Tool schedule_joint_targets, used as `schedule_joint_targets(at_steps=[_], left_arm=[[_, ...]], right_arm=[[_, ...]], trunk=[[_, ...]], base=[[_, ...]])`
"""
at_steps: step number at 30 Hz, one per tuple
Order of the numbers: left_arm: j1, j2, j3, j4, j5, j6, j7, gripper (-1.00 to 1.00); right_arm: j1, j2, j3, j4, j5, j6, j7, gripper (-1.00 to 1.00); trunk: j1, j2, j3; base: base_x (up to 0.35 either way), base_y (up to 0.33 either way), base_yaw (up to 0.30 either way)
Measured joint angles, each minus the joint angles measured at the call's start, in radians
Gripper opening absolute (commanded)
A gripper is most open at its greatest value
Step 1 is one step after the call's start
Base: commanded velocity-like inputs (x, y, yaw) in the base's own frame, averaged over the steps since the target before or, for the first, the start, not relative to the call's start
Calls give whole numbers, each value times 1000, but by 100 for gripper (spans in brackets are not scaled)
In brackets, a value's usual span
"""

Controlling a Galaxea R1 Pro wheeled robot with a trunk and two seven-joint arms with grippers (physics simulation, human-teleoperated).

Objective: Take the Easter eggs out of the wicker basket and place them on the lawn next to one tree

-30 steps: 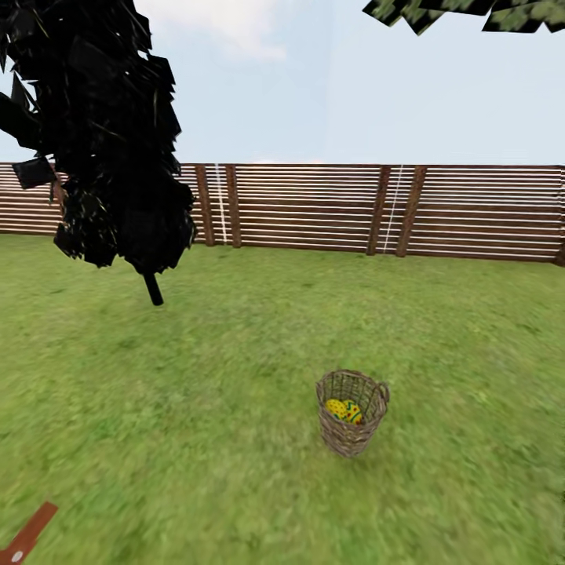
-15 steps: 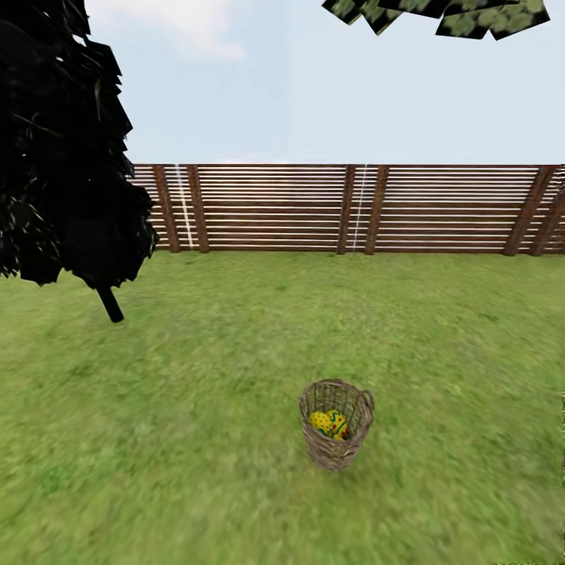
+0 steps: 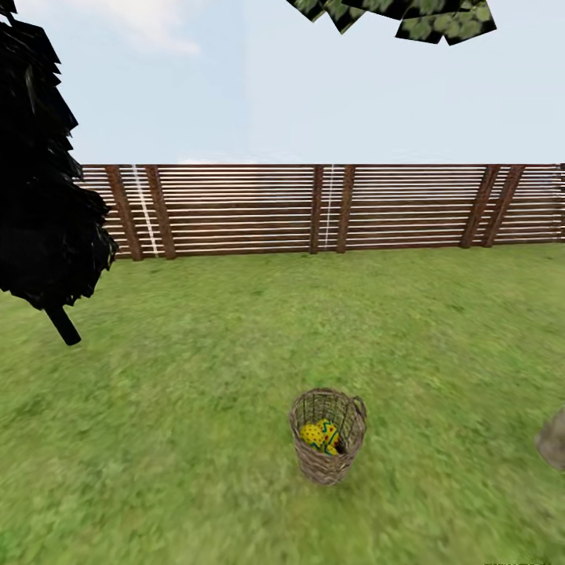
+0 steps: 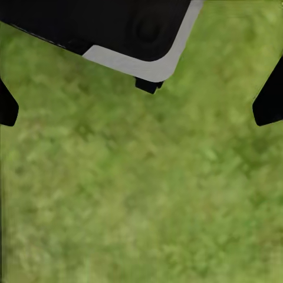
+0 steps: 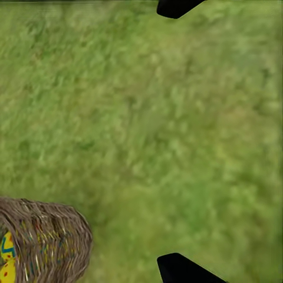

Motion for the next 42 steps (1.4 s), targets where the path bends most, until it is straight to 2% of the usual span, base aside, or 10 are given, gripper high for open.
schedule_joint_targets(at_steps=[10, 34, 42], left_arm=[[0, 1, 0, 0, 0, 1, 0, 100], [0, 1, 0, 0, 0, 0, 0, 100], [0, 2, 0, 0, 0, 0, 0, 100]], right_arm=[[0, 1, 0, 0, 0, 0, 1, 100], [0, 0, 0, 0, 0, 0, 1, 100], [0, 0, 0, 0, 0, 0, 1, 100]], trunk=[[0, 0, 3], [0, 0, 31], [0, 0, 34]], base=[[211, 271, -257], [12, 323, -227], [148, 308, -278]])
